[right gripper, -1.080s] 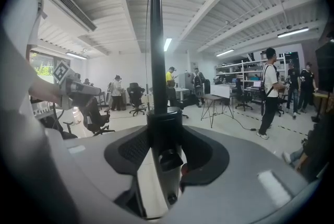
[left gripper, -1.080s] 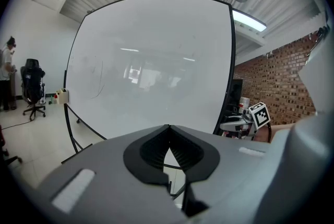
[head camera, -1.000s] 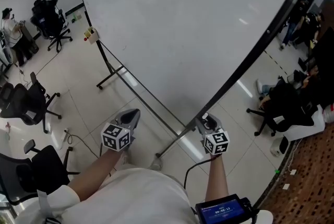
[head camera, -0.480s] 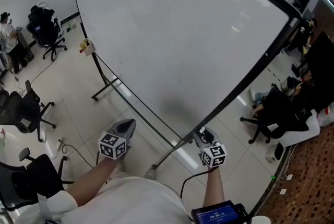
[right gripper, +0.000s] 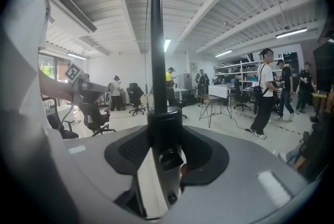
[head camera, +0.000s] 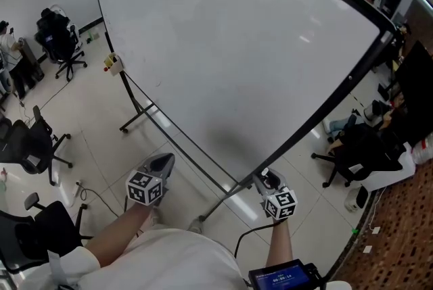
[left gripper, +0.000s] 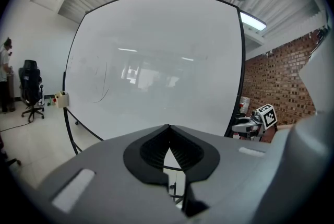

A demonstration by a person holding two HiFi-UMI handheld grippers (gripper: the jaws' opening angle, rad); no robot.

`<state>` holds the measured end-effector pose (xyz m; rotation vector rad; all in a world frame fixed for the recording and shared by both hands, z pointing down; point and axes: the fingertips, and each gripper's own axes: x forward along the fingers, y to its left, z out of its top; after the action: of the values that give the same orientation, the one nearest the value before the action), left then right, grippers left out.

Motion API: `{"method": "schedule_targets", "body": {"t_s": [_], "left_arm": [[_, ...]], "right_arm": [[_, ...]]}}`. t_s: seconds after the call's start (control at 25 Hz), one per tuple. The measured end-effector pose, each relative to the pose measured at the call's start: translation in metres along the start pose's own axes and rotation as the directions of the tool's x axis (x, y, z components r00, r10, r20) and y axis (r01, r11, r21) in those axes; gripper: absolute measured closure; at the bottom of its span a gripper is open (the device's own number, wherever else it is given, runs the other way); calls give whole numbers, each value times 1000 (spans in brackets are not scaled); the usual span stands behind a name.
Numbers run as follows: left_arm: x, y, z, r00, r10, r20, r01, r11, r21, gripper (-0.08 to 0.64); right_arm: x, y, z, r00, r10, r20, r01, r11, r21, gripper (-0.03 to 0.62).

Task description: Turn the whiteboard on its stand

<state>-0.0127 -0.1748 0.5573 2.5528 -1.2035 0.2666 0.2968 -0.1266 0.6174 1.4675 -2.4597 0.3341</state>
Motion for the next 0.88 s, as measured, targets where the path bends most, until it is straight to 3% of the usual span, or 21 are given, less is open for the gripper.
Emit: {"method": "schedule_targets", "body": {"t_s": [0.88], "left_arm": [[-10,4,-3,1000,12,-24,-12,1000,12,541]], "right_arm": [[-12,-7,1,1000,-8,15,8,1000,2,405]]}}
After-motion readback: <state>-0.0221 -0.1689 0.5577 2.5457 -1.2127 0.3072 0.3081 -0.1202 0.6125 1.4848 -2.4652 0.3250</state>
